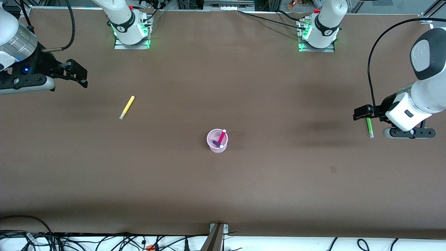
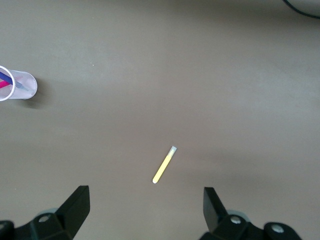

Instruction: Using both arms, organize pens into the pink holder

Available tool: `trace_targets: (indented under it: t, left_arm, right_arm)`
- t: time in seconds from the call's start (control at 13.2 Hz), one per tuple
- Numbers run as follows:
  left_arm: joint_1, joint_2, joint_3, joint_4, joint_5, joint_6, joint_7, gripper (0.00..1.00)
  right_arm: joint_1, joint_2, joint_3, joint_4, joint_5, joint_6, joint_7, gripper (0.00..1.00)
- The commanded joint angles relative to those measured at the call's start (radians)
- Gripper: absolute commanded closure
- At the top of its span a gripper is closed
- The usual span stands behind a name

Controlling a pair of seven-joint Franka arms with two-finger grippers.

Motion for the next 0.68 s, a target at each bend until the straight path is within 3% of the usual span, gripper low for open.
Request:
trace_targets:
  t: [0.0,0.61]
  left_arm:
    - [0.01,-0.007,-0.005,-0.003,-0.018,0.005,0.022,0.0]
    - [0.008,-0.008,-0.005,0.003,-0.006,-0.006,0.025,0.0]
  right_arm:
    - [0.005,0.003,-0.002,0.012,-0.01,0.001,-0.009,0.0]
    - [0.005,0.003,-0.002,0.012,-0.01,0.003,-0.011,0.0]
